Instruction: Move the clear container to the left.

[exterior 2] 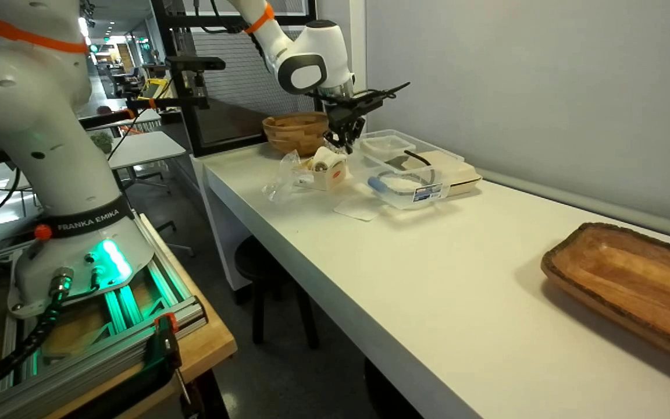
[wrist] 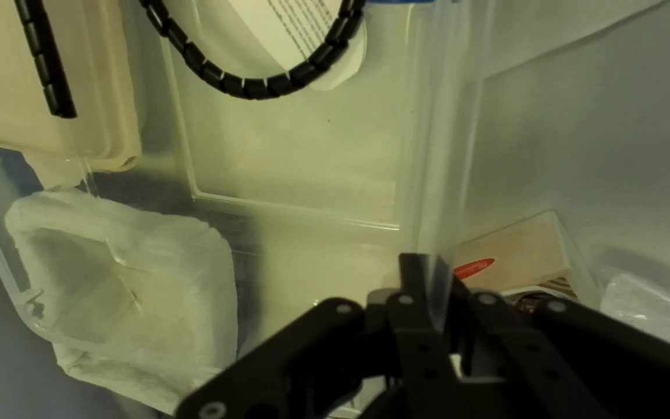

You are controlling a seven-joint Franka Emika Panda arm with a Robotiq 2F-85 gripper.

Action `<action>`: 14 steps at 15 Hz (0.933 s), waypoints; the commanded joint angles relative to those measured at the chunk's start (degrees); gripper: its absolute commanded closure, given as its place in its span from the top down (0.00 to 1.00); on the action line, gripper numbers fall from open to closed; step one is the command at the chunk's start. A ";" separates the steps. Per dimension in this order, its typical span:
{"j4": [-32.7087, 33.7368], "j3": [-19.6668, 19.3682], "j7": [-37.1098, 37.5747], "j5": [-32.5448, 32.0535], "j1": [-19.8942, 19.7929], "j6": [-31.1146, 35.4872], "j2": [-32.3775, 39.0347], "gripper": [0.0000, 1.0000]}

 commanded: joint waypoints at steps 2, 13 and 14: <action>3.41 4.07 -9.71 -0.71 -3.50 4.94 5.11 0.02; 8.70 7.73 -15.68 -7.69 -8.86 6.01 11.74 0.02; 8.83 8.17 -16.45 -7.74 -9.45 6.36 12.21 0.02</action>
